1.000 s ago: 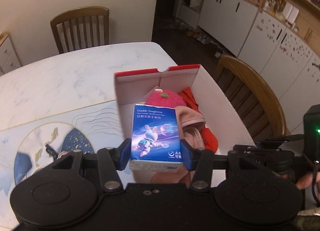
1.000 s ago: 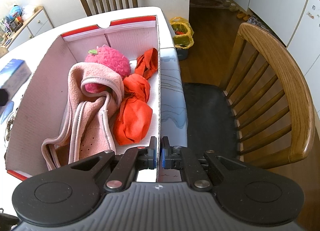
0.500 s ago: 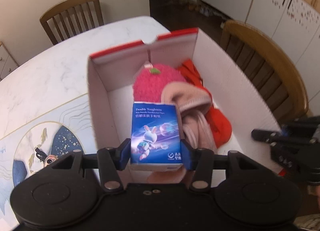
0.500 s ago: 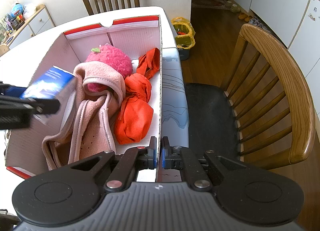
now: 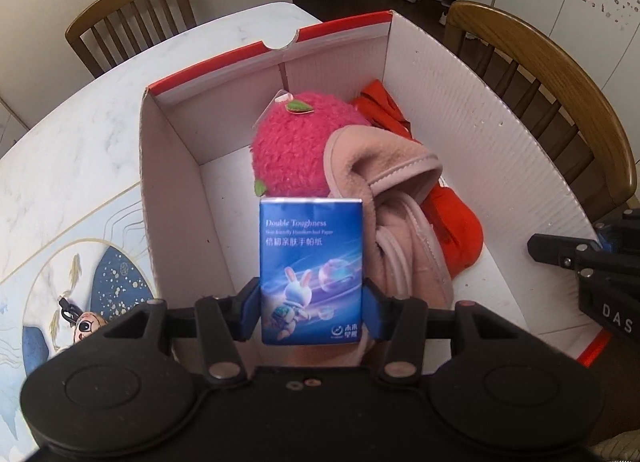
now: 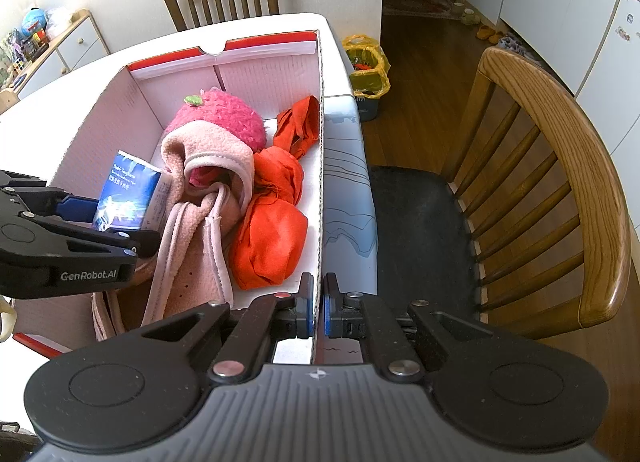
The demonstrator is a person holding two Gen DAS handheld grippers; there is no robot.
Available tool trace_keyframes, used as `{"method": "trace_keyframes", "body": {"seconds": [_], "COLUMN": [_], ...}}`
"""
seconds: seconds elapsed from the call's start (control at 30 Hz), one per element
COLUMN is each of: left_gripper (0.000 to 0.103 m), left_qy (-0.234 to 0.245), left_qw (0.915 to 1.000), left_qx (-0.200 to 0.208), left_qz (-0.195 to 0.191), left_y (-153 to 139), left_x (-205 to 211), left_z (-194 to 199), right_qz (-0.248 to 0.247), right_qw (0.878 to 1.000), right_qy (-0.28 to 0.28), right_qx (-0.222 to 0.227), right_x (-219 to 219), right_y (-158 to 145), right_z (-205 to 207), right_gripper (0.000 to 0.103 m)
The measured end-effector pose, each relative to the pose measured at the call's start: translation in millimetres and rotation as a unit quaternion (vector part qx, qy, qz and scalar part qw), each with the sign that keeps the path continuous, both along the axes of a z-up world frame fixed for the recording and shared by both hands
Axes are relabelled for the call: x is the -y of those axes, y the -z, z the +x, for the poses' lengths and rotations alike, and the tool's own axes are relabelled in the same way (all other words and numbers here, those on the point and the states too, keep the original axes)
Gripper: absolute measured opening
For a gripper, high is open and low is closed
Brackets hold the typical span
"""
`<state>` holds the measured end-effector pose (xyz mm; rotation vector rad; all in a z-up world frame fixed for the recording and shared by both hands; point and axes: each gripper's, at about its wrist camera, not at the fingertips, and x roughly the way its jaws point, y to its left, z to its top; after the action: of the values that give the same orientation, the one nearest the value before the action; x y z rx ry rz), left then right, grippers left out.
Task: Organize objects
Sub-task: 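Carry the blue tissue pack into the box and open the left gripper, then move the left gripper back to the black glove on the table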
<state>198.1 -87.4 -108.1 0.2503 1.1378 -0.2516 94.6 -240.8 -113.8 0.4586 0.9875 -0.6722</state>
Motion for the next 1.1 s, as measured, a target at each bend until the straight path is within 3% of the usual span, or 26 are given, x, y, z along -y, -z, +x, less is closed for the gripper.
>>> {"method": "trace_keyframes", "body": {"seconds": [0.5,0.97,1.1], "left_gripper": [0.059,0.064,0.074], "left_qy": [-0.005,-0.056,-0.073], "left_qw": [0.999,0.9934,0.9908], "left_qx": [0.019,0.054,0.069], "left_qz": [-0.04,-0.085,-0.091], "left_y": [-19.4,-54.8,-62.3], "left_x": [-6.4,-49.2,-66.8], "left_z": [-9.7,-18.1,-21.9], "right_qz": [0.0,0.0,0.0], "right_qw": [1.0,1.0,1.0], "right_qy": [0.005,0.01,0.011], "right_qx": [0.0,0.0,0.0], "right_x": [0.1,0.1,0.2], "right_y": [0.0,0.0,0.0], "right_z": [-0.2,-0.2,-0.6], "right_gripper": [0.004,0.004,0.004]}}
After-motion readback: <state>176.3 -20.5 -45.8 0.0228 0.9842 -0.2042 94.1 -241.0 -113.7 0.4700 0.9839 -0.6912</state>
